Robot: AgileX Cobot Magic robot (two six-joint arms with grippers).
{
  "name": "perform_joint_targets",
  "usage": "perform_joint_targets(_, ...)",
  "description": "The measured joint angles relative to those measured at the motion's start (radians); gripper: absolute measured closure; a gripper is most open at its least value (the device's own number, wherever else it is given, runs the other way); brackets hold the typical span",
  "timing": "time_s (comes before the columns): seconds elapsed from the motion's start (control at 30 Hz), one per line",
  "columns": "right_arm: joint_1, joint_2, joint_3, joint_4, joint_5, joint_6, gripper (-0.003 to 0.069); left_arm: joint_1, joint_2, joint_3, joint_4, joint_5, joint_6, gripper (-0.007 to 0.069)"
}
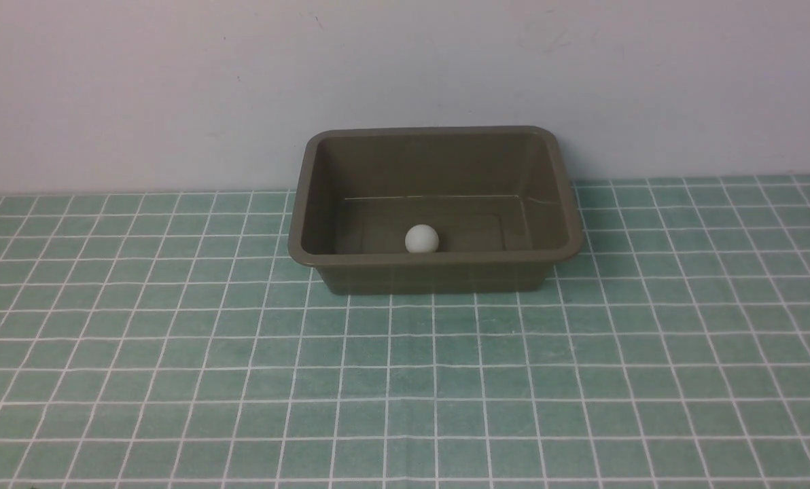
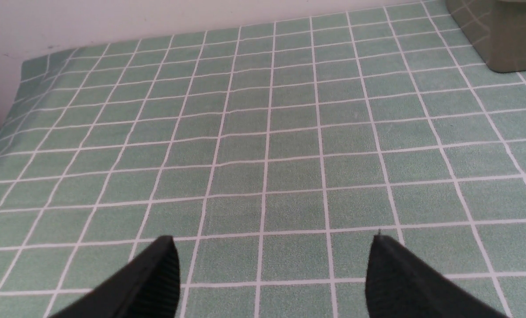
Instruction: Put the table tennis balls in the box on the green coffee tablecloth.
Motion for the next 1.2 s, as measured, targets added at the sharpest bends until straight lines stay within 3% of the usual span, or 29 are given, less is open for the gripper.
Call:
perform_joint_targets(0.13,0.0,-0.063,0.07,0.009,-0.106,0.0,0.0545,0.0,0.0,0.0,0.0,0.0,0.0,0.0114)
perform_joint_targets(0.23,0.0,-0.072,0.087,0.0,-0.173,0.001,0.0639,0.0,0.0,0.0,0.0,0.0,0.0,0.0114)
perform_joint_targets(0.33,0.0,-0.072,0.091,-0.023,-0.24,0.001,0.0669,0.0,0.0,0.0,0.0,0.0,0.0,0.0114)
perform_joint_targets(1.2,0.0,-0.072,0.092,-0.036,-0.291,0.002,0.0675,0.0,0.0,0.0,0.0,0.0,0.0,0.0114)
